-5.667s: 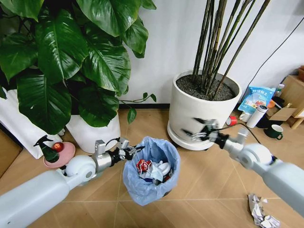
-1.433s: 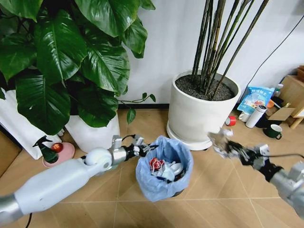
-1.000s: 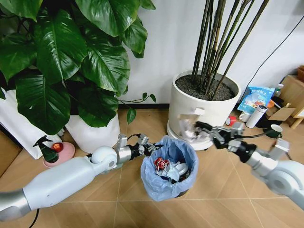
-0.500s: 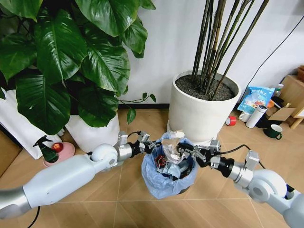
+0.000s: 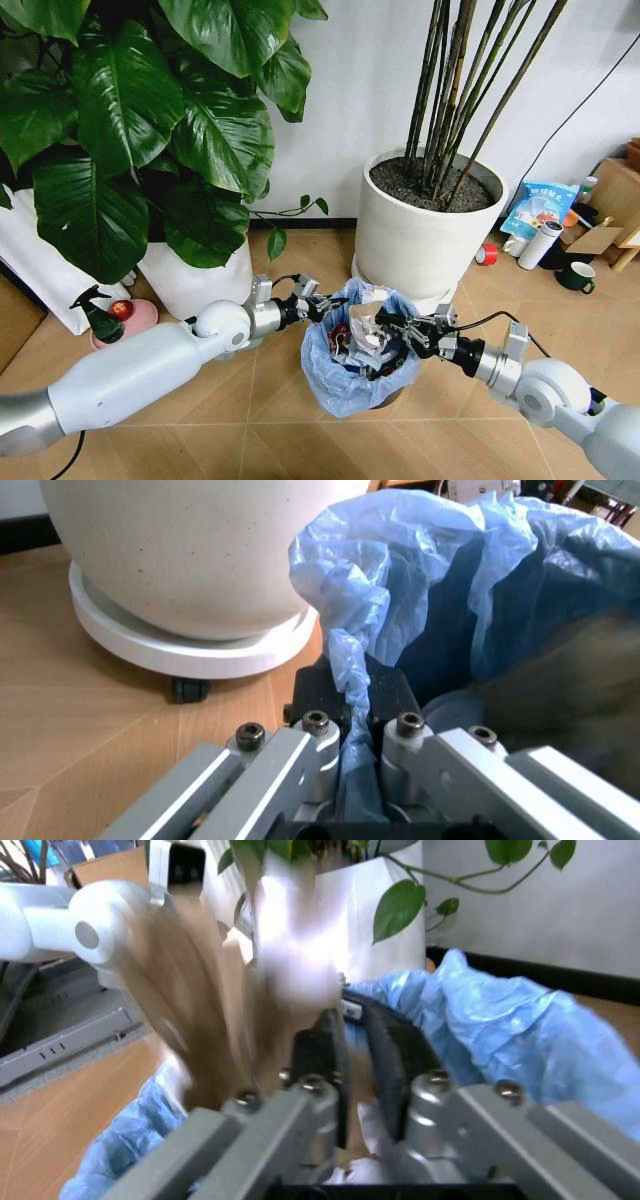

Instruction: Pick up the trash bin and place the garbage on the floor into it.

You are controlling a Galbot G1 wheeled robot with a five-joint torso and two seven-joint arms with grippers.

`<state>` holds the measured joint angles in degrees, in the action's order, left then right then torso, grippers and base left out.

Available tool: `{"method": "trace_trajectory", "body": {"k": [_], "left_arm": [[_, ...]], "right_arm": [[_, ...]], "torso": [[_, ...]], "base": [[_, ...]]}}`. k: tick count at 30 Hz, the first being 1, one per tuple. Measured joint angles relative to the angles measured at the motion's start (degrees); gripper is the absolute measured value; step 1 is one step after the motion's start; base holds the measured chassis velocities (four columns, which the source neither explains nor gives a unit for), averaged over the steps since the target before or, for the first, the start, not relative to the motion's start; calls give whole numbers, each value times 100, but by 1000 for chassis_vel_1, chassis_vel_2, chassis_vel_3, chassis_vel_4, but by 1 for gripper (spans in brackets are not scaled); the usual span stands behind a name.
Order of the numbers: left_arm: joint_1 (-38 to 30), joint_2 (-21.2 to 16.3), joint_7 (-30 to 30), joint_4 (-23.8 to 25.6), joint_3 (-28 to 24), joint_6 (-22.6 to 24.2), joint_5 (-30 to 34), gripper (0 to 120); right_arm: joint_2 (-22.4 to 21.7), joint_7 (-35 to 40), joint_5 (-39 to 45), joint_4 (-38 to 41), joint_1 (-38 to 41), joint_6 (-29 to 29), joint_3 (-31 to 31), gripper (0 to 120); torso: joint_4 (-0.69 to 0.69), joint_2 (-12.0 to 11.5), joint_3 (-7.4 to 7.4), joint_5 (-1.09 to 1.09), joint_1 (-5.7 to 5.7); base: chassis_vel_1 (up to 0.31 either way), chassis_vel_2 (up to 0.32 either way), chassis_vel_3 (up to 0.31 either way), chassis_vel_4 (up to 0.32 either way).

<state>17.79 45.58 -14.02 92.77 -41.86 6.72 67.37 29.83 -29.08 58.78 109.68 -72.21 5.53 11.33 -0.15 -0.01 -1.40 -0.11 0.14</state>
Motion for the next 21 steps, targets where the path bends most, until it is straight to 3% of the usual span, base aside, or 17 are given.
{"method": "trace_trajectory", "body": {"k": [9,15,16,21], "left_arm": [[7,-69,35,55,-65,5,9,0],[72,-153,37,88,21,5,5,0],[135,-187,39,109,90,5,-7,0],[283,-284,42,130,241,5,-45,0]], "right_arm": [[-480,17,129,512,-176,5,261,50],[-716,7,122,582,-305,33,380,65],[-786,6,133,593,-324,49,460,77],[-797,71,185,558,-303,62,623,90]], "torso": [[0,1,0,-1,0],[0,1,0,1,-1],[0,1,0,-2,-1],[0,1,0,0,0]], "base": [[0,0,0,0],[0,0,0,0],[0,0,0,0],[0,0,0,0]]}}
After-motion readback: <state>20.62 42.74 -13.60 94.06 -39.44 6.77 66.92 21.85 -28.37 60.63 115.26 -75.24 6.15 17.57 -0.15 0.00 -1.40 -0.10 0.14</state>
